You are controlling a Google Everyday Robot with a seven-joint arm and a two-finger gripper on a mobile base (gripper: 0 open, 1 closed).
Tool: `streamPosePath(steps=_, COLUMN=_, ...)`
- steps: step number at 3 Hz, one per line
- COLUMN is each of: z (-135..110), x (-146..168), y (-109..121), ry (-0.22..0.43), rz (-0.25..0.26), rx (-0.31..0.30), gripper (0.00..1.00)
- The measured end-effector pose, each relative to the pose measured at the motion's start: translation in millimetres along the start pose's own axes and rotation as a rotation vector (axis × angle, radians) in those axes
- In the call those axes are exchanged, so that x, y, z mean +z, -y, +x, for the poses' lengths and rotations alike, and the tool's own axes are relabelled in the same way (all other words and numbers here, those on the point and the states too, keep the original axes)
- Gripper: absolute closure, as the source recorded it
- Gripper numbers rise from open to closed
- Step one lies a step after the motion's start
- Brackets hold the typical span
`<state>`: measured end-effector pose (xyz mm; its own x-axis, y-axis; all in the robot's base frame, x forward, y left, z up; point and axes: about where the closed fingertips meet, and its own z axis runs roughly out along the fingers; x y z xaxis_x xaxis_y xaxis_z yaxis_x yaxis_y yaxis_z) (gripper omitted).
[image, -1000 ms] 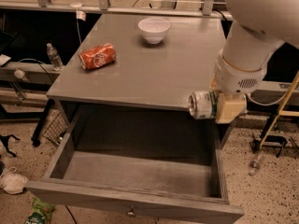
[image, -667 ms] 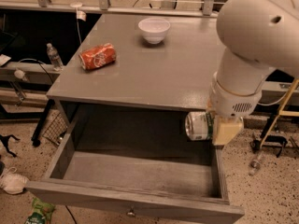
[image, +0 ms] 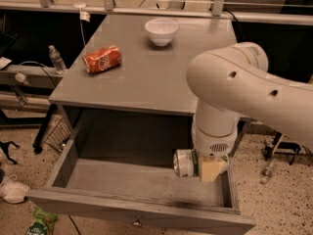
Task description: Place 7up can into top drawer
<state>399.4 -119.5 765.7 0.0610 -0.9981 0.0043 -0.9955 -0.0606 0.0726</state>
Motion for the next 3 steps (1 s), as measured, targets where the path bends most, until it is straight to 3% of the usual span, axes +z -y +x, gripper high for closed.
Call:
streamPosePath(steps=2, z=-34.6, x=50.2, y=7.4, ry=0.113, rz=-0.001, rx=0.007, gripper=1.0)
streamPosePath(steps=3, z=-43.6, x=66.9, y=12.2, ry=0.188, rz=0.021, rx=0.025, gripper=1.0)
